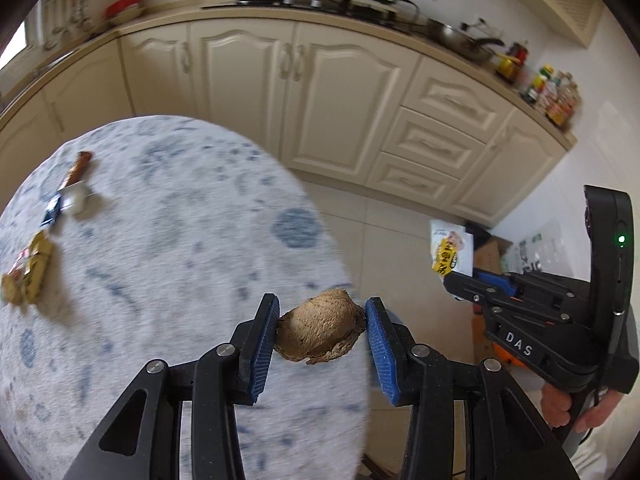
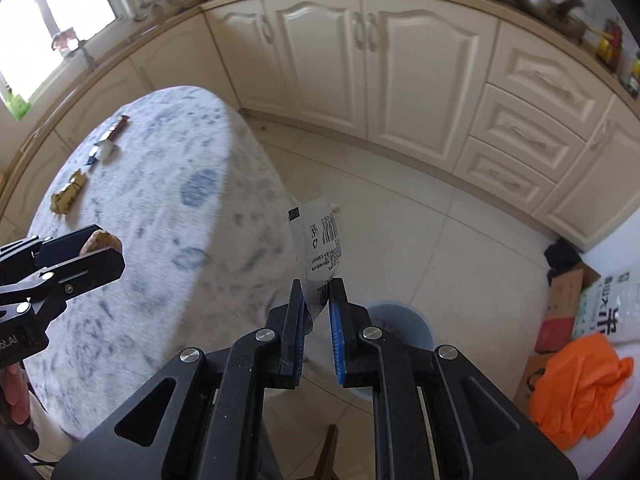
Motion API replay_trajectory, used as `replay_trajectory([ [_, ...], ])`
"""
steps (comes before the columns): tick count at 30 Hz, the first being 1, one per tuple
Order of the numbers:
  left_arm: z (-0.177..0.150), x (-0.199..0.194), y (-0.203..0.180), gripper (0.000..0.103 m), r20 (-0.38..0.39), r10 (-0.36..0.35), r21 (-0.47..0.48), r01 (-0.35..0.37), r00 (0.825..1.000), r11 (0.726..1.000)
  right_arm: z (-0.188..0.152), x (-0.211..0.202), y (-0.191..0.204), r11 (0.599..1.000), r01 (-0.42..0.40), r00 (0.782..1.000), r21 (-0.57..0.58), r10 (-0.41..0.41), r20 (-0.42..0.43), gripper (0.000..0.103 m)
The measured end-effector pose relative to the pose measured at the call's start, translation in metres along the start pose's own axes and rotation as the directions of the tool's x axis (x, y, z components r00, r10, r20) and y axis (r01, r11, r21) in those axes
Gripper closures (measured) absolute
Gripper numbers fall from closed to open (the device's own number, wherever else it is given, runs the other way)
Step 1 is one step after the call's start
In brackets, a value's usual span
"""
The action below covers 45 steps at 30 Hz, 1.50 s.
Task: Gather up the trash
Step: 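Carry the bread roll and white wrapper over the light blue bin, then open the left gripper over the bin while the right gripper releases the wrapper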
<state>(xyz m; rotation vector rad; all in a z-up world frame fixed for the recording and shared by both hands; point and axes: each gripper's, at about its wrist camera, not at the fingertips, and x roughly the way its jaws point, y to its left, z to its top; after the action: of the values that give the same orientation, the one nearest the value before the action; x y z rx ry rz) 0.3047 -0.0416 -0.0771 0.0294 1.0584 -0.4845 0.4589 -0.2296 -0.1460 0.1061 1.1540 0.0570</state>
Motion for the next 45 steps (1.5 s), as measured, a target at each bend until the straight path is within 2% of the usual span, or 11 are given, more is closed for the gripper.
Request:
replay_trajectory([
  [4,0.005,0.018,-0.030,0.063,-0.026,-0.035,0.050,0.036,0.999,0.998,-0.012,-0.010,-0.026,0.999,0.022,1.000,0.050,-0.022,-0.005,0.088],
  [8,0.010,0.039,-0.053,0.063,-0.056,-0.053,0.086,0.058,0.997,0.995,-0.022,-0.019,-0.047,0.995,0.032,0.999,0.094,-0.033,0.004,0.054],
  [15,0.017,0.074,-0.091,0.063,-0.114,-0.071,0.140,0.087,0.991,0.986,-0.035,-0.028,-0.075,0.988,0.057,0.998,0.143,-0.059,0.010,0.048],
  [18,0.020,0.087,-0.106,0.062,-0.139,-0.075,0.170,0.099,0.987,0.981,-0.044,-0.029,-0.092,0.981,0.070,0.997,0.182,-0.074,0.012,0.043],
  [22,0.028,0.102,-0.124,0.060,-0.156,-0.072,0.201,0.103,0.985,0.974,-0.059,-0.028,-0.121,0.963,0.102,0.995,0.250,-0.103,-0.007,0.042],
  [24,0.032,0.109,-0.133,0.045,-0.169,-0.072,0.213,0.108,0.983,0.971,-0.064,-0.026,-0.131,0.954,0.111,0.994,0.278,-0.109,-0.021,0.038],
  [25,0.034,0.112,-0.137,0.029,-0.170,-0.071,0.217,0.108,0.983,0.970,-0.068,-0.025,-0.138,0.948,0.118,0.993,0.295,-0.113,-0.032,0.037],
  [26,0.035,0.114,-0.141,0.022,-0.164,-0.069,0.224,0.105,0.984,0.969,-0.072,-0.024,-0.145,0.941,0.127,0.992,0.312,-0.119,-0.042,0.034],
  [27,0.034,0.115,-0.145,0.021,-0.159,-0.065,0.232,0.101,0.985,0.967,-0.075,-0.023,-0.151,0.936,0.135,0.991,0.326,-0.125,-0.051,0.031],
  [34,0.031,0.133,-0.161,0.021,-0.187,-0.042,0.246,0.088,0.981,0.965,-0.099,-0.015,-0.178,0.904,0.191,0.980,0.382,-0.156,-0.120,0.031],
  [45,0.033,0.146,-0.153,0.021,-0.216,-0.034,0.215,0.081,0.976,0.973,-0.106,-0.016,-0.173,0.904,0.193,0.979,0.382,-0.152,-0.134,0.031],
])
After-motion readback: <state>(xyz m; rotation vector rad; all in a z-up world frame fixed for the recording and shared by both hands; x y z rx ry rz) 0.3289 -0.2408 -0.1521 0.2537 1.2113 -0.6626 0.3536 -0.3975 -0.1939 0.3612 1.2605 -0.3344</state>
